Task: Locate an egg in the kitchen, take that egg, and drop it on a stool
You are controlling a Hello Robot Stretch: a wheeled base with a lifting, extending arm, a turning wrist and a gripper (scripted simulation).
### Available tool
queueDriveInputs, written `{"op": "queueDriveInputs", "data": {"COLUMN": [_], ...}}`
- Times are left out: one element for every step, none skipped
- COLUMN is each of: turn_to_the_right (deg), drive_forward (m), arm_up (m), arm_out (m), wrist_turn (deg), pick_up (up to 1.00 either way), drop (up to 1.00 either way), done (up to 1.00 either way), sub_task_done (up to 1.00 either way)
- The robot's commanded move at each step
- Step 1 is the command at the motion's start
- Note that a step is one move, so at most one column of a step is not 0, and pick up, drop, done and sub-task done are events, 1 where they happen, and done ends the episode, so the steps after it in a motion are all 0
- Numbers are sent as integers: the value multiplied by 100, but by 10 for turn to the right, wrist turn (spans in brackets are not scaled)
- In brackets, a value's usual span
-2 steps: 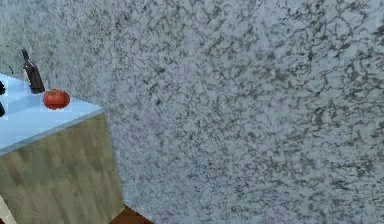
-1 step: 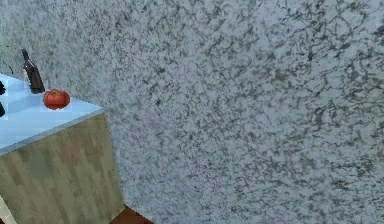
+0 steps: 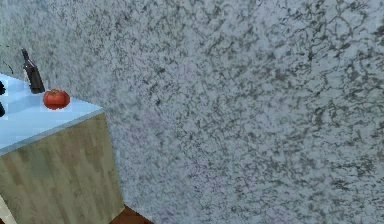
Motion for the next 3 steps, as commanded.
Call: {"op": "queueDriveInputs", "data": {"turn_to_the_right": [0, 0, 0], "drive_forward": [0, 0, 0], "arm_up": [0, 10, 0], "arm_out": [0, 0, -8], "wrist_turn": [0, 0, 0], "pick_up": [0, 0, 0], "drop": [100, 0, 0], "done": [0, 0, 0], "sub_task_done": [0, 0, 0]}}
